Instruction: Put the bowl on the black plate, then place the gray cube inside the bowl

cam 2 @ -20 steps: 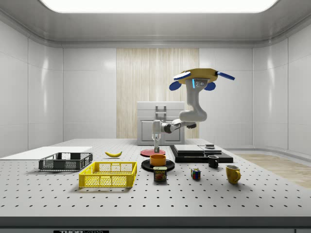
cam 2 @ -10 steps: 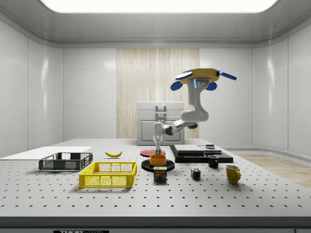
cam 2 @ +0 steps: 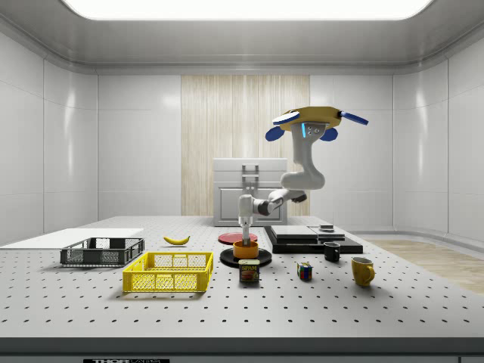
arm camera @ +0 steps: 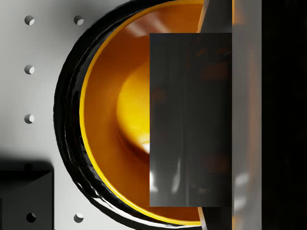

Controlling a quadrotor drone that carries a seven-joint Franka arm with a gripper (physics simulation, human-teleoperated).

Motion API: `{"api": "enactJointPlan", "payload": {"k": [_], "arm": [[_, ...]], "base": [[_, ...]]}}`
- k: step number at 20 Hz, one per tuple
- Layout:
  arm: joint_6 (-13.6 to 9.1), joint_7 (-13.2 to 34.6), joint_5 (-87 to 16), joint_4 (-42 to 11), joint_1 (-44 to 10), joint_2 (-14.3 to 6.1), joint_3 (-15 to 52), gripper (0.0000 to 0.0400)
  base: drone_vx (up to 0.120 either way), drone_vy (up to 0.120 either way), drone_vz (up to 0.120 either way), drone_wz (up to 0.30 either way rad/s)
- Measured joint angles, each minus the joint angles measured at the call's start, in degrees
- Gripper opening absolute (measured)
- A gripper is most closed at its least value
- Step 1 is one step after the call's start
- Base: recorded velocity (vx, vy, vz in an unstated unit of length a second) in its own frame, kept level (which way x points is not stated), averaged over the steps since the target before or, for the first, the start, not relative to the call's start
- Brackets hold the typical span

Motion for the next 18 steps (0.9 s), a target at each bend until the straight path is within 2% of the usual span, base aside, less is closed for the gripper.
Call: {"api": "enactJointPlan", "payload": {"k": [7, 9, 11, 14, 18], "arm": [[1.0, 0.0, -2.7, 1.8, -0.8, 1.2, -2.7, 0.0250], [1.1, 0.0, -3.1, 2.1, -0.9, 1.4, -3.1, 0.0309], [0.8, -0.1, -3.0, 1.9, -0.8, 1.5, -2.9, 0.0345], [0.1, -0.1, -2.1, 1.1, -0.3, 1.4, -1.8, 0.0374], [-1.1, -0.2, -0.6, -0.2, 0.4, 1.2, 0.0, 0.0390]], "base": [[0.000, 0.000, 0.000, 0.000], [0.000, 0.000, 0.000, 0.000], [0.000, 0.000, 0.000, 0.000], [0.000, 0.000, 0.000, 0.000], [0.000, 0.000, 0.000, 0.000]]}}
